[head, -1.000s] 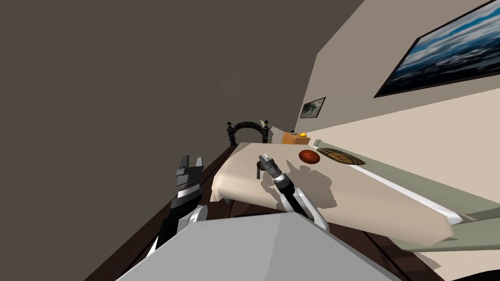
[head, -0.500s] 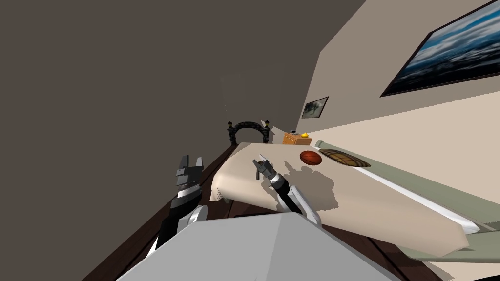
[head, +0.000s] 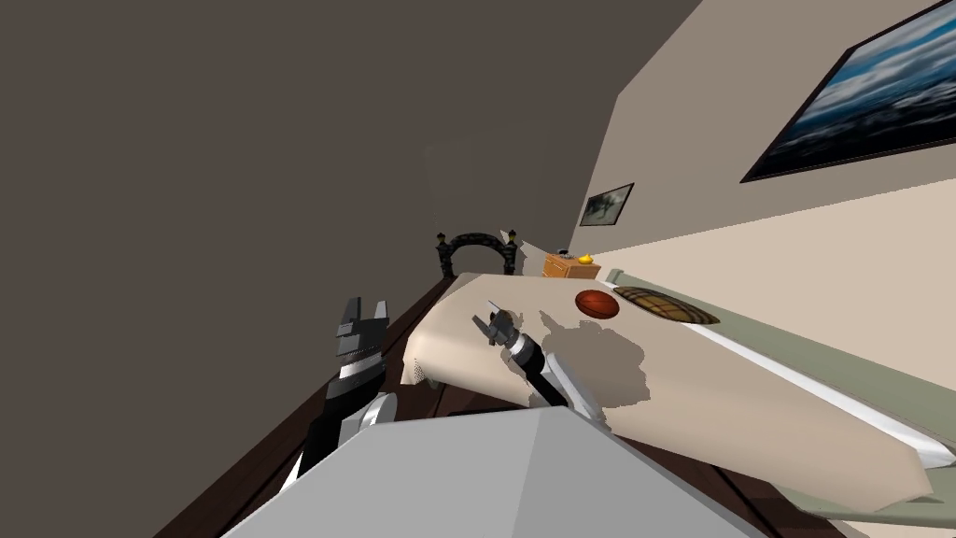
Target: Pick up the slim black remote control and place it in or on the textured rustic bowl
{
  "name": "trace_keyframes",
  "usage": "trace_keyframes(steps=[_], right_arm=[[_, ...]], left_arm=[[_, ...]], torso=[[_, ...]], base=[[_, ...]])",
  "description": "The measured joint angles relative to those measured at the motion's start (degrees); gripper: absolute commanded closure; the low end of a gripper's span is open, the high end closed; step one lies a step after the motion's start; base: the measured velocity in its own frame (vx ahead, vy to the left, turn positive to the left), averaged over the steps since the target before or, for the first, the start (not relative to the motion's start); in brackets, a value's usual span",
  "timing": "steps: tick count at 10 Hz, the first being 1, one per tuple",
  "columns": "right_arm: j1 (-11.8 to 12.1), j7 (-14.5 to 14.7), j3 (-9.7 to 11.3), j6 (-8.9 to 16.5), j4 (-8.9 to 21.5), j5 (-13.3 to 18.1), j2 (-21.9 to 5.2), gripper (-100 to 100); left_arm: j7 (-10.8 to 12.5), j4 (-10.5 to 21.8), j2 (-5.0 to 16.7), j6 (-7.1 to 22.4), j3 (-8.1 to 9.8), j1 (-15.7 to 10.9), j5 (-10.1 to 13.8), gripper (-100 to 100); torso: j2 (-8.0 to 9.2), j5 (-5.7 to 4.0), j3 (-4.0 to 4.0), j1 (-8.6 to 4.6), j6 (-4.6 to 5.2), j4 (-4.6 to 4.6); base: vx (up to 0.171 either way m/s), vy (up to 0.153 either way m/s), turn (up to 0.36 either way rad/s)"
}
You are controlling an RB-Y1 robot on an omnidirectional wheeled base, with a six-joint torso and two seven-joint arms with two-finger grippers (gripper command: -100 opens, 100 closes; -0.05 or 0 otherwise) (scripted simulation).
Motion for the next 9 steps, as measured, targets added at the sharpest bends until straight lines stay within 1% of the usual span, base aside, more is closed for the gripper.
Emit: trace_keyframes(steps=[1, 2, 3, 4, 5, 7, 8, 9], right_arm=[[-0.6, 0.0, 0.6, -0.4, 0.6, 2.0, 0.0, -100], [-0.9, 0.0, 0.7, -0.7, 1.0, 3.2, -0.1, -100], [-2.3, 0.2, 1.0, -2.0, 2.8, 4.5, -0.3, -100], [-3.0, 0.4, 1.7, -2.7, 3.7, 6.3, -0.2, -100], [-2.9, 0.5, 1.9, -2.9, 3.7, 7.6, -0.3, -100], [-4.5, 1.2, 3.3, -4.8, 6.2, 10.7, -0.3, -100], [-4.6, 1.1, 3.6, -4.9, 6.1, 12.1, -0.5, -100], [-5.5, 0.7, 4.8, -5.2, 6.5, 14.1, -0.9, -100]], left_arm=[[0.0, 0.0, 0.0, 0.0, 0.00, 0.0, 0.0, 0], [0.0, 0.0, 0.0, 0.0, 0.00, 0.0, 0.0, 0], [0.0, 0.0, 0.0, 0.0, 0.00, 0.0, 0.0, 0], [0.0, 0.0, 0.0, 0.0, 0.00, 0.0, 0.0, 0], [0.0, 0.0, 0.0, 0.0, 0.00, 0.0, 0.0, 0], [0.0, 0.0, 0.0, 0.0, 0.00, 0.0, 0.0, 0], [0.0, 0.0, 0.0, 0.0, 0.00, 0.0, 0.0, 0], [0.0, 0.0, 0.0, 0.0, 0.00, 0.0, 0.0, 0]], torso=[[-0.02, -0.01, -0.01, -0.03, 0.02, -0.01], [0.00, 0.00, 0.00, 0.03, 0.03, 0.00], [-0.04, 0.00, -0.02, 0.00, 0.00, -0.01], [-0.02, -0.01, -0.02, -0.01, 0.02, -0.01], [0.01, 0.01, 0.00, 0.04, 0.03, 0.00], [-0.02, 0.00, -0.02, 0.00, 0.02, -0.01], [0.00, 0.01, 0.00, 0.05, 0.03, 0.00], [-0.04, 0.01, -0.02, 0.03, 0.01, -0.01]], base=[[0.010, -0.023, -0.008], [0.017, -0.034, 0.069], [0.015, -0.040, 0.047], [0.007, -0.020, 0.001], [0.016, -0.034, 0.074], [0.012, -0.027, 0.026], [0.022, -0.029, 0.072], [0.019, -0.038, 0.068]])
